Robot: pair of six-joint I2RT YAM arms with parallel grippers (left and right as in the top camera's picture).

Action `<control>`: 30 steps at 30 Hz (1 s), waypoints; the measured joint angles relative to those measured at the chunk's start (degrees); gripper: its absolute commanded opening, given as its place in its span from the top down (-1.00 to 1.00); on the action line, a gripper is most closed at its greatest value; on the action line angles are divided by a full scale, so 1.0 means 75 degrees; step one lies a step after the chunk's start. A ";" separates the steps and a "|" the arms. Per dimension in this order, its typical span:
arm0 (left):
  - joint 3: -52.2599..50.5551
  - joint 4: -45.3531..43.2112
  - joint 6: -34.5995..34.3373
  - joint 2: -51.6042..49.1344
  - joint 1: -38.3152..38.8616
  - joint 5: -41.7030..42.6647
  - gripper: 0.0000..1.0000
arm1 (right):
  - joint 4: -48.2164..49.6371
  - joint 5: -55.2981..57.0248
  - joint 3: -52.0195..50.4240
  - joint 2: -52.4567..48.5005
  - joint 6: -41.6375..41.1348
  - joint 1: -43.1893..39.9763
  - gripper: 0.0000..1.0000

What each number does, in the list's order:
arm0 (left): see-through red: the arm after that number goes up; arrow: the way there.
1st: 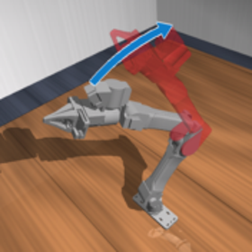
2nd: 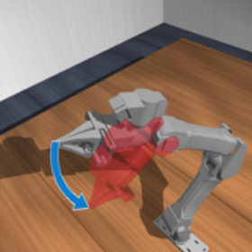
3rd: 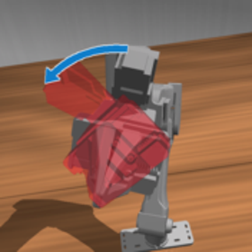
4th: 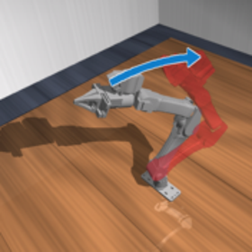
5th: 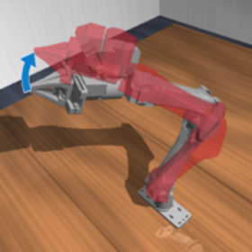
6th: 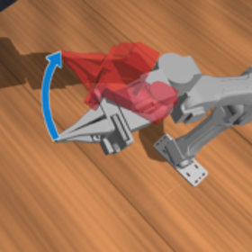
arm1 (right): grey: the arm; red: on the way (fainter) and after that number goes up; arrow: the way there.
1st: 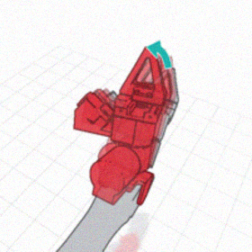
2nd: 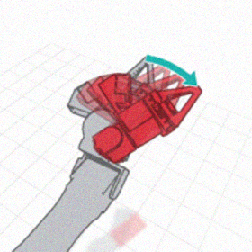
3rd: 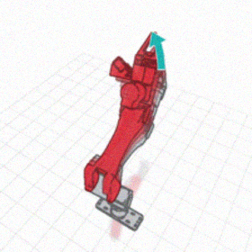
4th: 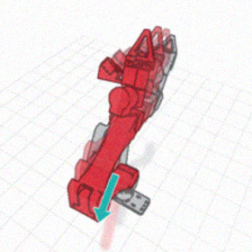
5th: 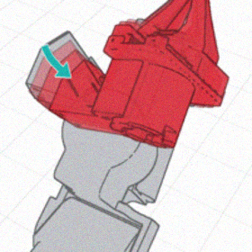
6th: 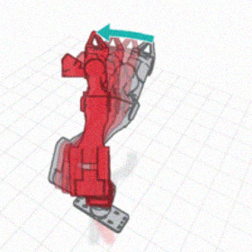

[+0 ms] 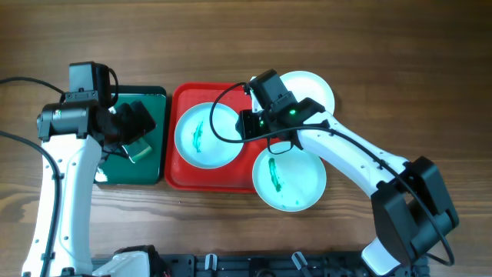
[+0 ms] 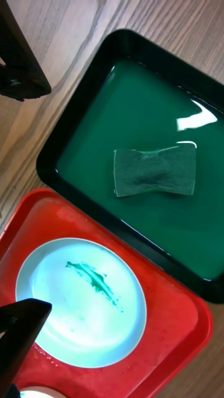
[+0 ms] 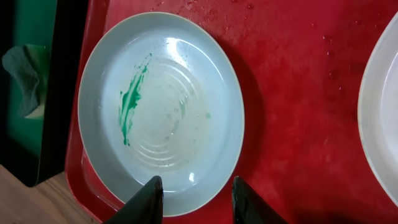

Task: Clean dirty plates on tray and stack at the side
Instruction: 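Move left gripper over the green sponge and right gripper to the upper-left plate rim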

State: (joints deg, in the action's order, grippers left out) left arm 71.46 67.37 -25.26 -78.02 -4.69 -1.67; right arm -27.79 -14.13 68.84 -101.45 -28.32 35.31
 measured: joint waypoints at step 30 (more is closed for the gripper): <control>0.0000 0.0568 0.0000 0.0000 -0.0052 -0.0414 -1.00 | 0.0087 0.0437 0.0000 0.0000 -0.0315 0.0831 0.26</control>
State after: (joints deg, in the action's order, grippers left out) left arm 71.46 71.64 -25.26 -78.02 -5.08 -4.78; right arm -27.14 -10.85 68.84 -101.45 -30.68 41.54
